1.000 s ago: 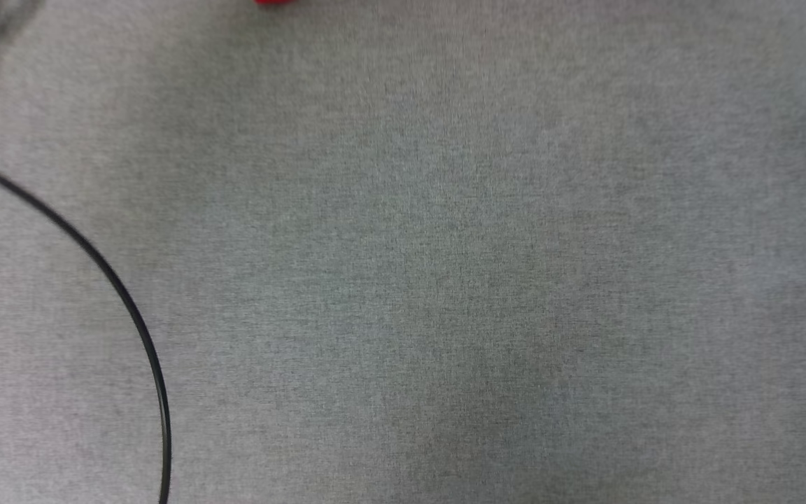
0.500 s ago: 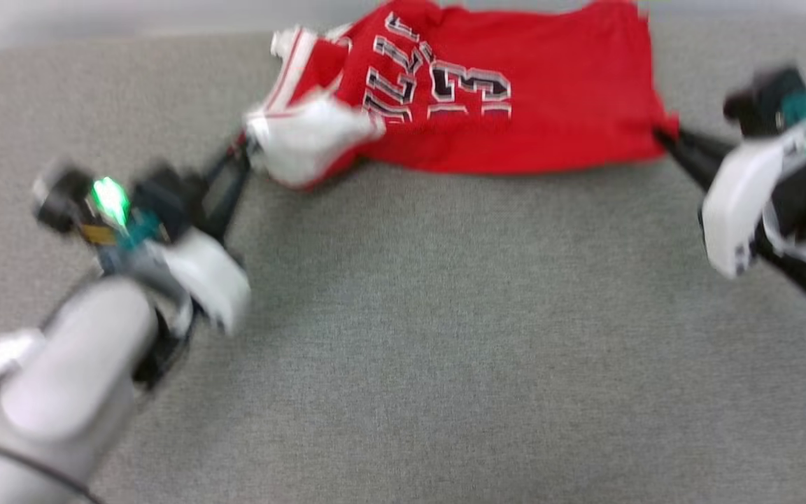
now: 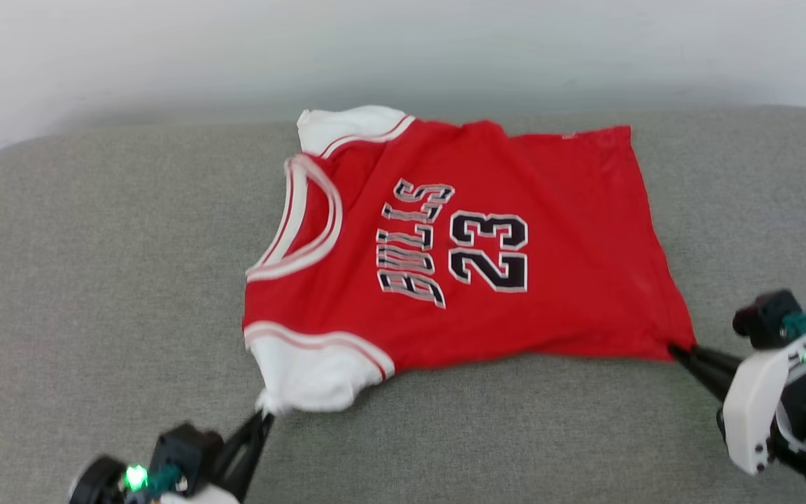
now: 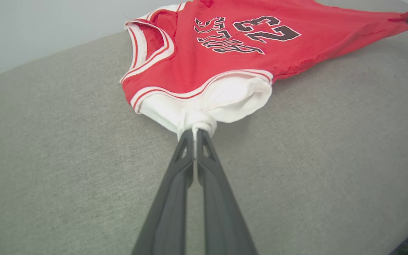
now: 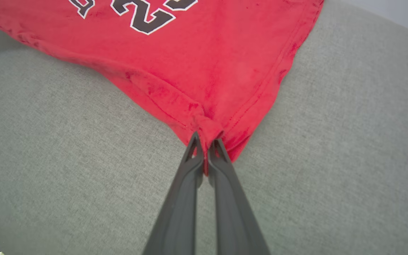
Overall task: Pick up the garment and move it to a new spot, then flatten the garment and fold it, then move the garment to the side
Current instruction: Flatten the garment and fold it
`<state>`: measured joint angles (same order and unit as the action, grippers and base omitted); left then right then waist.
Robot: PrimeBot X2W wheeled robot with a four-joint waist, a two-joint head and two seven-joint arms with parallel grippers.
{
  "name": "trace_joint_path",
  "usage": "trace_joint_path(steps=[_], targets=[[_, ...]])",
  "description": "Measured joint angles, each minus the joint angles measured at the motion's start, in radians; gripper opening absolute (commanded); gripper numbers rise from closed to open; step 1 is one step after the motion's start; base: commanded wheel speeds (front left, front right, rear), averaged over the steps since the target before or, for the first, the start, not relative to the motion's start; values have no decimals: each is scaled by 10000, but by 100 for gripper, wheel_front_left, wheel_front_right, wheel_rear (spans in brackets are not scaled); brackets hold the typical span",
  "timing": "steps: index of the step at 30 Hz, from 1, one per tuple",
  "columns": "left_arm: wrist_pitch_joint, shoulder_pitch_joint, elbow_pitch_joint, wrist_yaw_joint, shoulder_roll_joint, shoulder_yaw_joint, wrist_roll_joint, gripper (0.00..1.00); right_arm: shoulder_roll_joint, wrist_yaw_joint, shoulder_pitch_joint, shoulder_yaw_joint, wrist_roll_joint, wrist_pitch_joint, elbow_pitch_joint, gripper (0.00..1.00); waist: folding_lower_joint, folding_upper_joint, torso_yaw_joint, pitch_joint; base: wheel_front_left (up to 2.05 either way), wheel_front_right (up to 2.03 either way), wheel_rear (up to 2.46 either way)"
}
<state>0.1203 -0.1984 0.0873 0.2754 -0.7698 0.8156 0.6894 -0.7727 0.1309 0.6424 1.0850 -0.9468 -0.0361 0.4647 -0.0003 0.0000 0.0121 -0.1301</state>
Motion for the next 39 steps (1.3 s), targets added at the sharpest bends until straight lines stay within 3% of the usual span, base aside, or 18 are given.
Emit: trace_joint_path(steps=[6,13,18,26,39], targets=[[77,1761,608,610,15,313,619,0,-303,0,-1532,-199,140,194,-485,0,0,0,-11,629,0,0,0],[161,2750,600,744,253,570,1127,0,-667,2,-2757,-633,228,383,-965,0,1,0,71,1148,0,0,0],[324,3654,683,984,92,585,1547,0,-993,2,-3785,-1126,242,665,-1478,0,1,0,79,1436,0,0,0],[324,3625,535,721,115,715,1538,0,-1028,0,-4847,-2127,477,1187,-2054,0,2,0,157,1432,0,0,0],[403,397,-383,-253,234,121,451,0,-234,0,-4984,-4775,1189,1421,-2652,0,4,0,98,691,0,0,0]])
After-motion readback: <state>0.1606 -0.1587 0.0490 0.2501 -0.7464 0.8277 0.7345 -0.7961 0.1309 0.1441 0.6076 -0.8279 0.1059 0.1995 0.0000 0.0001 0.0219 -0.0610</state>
